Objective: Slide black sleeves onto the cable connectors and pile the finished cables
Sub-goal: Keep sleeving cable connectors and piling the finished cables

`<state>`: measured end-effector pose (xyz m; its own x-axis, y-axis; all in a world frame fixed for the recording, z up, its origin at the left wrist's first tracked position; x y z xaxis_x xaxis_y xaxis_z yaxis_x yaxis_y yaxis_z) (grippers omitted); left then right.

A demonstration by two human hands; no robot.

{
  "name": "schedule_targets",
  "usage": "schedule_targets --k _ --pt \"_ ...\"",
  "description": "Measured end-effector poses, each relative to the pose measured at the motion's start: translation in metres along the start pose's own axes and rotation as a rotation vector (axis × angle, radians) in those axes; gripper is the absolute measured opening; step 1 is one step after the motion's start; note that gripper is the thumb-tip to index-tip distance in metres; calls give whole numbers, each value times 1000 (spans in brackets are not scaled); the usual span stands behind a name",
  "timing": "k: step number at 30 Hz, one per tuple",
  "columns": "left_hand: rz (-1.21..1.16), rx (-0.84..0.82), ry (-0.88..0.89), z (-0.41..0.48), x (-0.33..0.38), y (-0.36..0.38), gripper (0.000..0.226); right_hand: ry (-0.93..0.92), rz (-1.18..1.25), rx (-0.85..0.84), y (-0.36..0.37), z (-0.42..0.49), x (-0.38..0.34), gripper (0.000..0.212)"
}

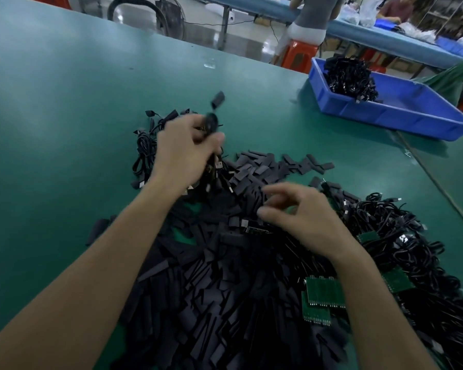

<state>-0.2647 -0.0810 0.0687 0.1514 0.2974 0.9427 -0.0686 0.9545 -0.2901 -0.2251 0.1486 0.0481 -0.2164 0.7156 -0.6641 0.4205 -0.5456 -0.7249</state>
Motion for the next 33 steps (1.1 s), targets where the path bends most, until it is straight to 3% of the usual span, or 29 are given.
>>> schedule_targets --k 2,4,7,13,16,19,21,25,27,29,33 --pt "22 137 -9 11 -3 -20 30 24 -182 -158 15 0 -5 38" --pt "119 211 -12 19 -3 -33 36 20 -344 -204 25 1 -11 35" --pt "306 238 -14 25 -3 -39 37 1 -493 -173 31 2 -19 23" --pt "583 212 -89 30 -10 -26 54 -11 -488 -86 26 -1 -17 9" --pt "642 242 -99 21 -8 -20 46 -32 -312 -20 16 -2 -13 6" --pt "593 273 124 3 18 -1 26 -85 -87 196 -11 -8 -18 17" --pt "403 106 257 -7 29 22 15 -160 15 396 -35 -16 -27 24" --pt "78 -412 278 -27 41 82 23 -348 199 647 -68 -31 -53 23" --pt "18 -470 328 -36 49 99 24 -440 309 667 -73 -35 -65 19" --pt "-33 -417 372 -39 56 98 27 -495 441 649 -73 -35 -69 15" --pt "-53 -289 358 -36 58 76 20 -417 599 528 -62 -22 -55 10"
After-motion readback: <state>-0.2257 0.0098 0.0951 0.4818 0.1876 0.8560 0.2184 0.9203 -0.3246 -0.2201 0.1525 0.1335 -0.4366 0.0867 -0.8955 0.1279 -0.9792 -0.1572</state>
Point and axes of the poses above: each hand's wrist, its own z-axis towards the middle knuckle, its own y-axis out of the palm, x = y × z, the point moved 8 cm from there along z, towards the middle knuckle, and after that the axes turned 14 degrees about -x, right-handed, at the moved point
